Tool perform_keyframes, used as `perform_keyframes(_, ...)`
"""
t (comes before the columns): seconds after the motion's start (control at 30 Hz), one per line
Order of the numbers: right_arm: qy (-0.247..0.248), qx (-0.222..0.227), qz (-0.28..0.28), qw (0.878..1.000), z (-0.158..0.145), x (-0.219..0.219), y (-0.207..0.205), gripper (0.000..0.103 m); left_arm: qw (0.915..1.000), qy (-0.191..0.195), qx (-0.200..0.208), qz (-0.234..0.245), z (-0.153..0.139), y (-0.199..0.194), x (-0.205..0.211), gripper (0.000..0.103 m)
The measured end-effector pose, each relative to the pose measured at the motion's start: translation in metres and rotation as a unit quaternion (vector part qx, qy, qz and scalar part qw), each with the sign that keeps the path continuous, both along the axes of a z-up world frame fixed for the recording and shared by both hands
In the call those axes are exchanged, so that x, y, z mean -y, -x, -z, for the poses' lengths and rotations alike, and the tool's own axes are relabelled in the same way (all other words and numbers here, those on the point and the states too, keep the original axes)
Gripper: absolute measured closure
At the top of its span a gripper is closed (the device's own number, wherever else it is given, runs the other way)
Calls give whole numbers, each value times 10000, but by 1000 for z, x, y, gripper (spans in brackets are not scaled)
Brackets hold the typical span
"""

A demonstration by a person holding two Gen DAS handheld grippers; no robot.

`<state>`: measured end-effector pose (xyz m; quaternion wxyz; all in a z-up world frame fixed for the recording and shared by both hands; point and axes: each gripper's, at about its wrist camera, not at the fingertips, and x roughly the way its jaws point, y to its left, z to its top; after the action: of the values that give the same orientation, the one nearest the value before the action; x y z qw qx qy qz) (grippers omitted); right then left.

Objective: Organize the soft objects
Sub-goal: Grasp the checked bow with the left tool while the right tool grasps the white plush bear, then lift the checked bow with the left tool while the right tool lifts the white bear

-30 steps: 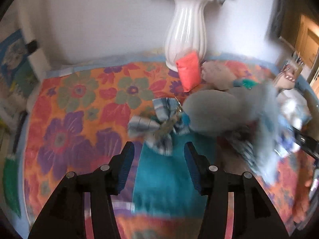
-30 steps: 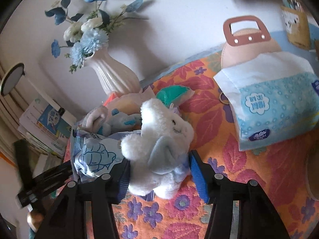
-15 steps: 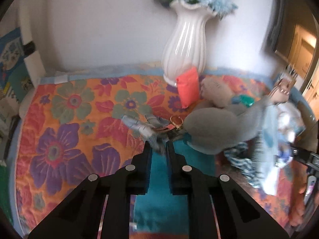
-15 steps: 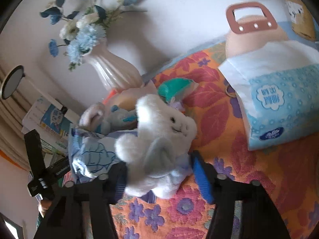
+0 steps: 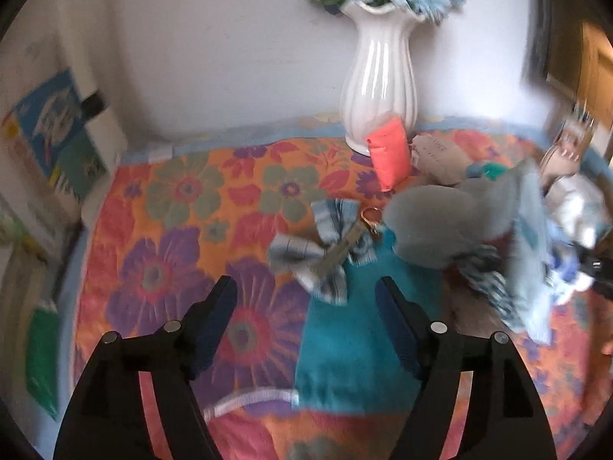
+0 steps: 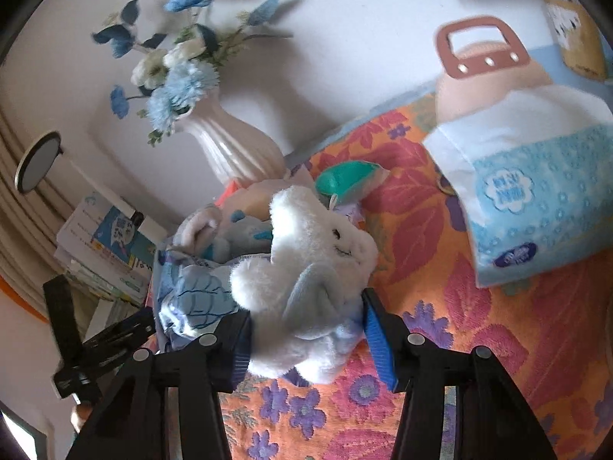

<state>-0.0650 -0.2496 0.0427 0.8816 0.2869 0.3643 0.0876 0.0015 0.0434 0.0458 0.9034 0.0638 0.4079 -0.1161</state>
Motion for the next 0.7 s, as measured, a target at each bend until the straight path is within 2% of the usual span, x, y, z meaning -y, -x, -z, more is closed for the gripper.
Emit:
perform_keyframes(0.07,-134,-78,17,9999,4,4,-2,52,9995,-292,8,95,3,-14,12,30)
perform_keyframes(0.17,-271,-158,22,9995,8,7,-4,49,9986,-418,-135,306,11,-36,23,31)
perform_keyframes(0.23,-270,-180,9,9995,8,6,-5,47,9979,-514,-196,345,17,-49,28,71)
perform_keyframes(0.27,-254,-189,-1,9995,8,6,-5,45,9977,-482,-212,433,19,-52,30,83)
perform_keyframes(0.33,-220,-207,-24,9995,9,4,-5,43,9968,-368,-277,650,22,-54,34,85)
perform_keyframes(0.4,-195,-198,-37,9996,9,4,-5,43,9978,-214,-173,610,21,-50,29,85)
perform_keyframes(0.53,-195,-182,-32,9996,9,5,-5,43,9982,457,-16,396,7,-33,4,85)
perform_keyframes(0.6,-188,-204,-33,9996,9,5,-7,43,9977,570,128,341,-4,-18,-3,85)
perform_keyframes(0.67,-179,-300,-4,9994,11,5,-10,37,9966,709,233,357,-13,-1,-7,85)
perform_keyframes(0.7,-211,-332,15,9992,12,5,-12,36,9960,765,274,365,-16,7,-8,85)
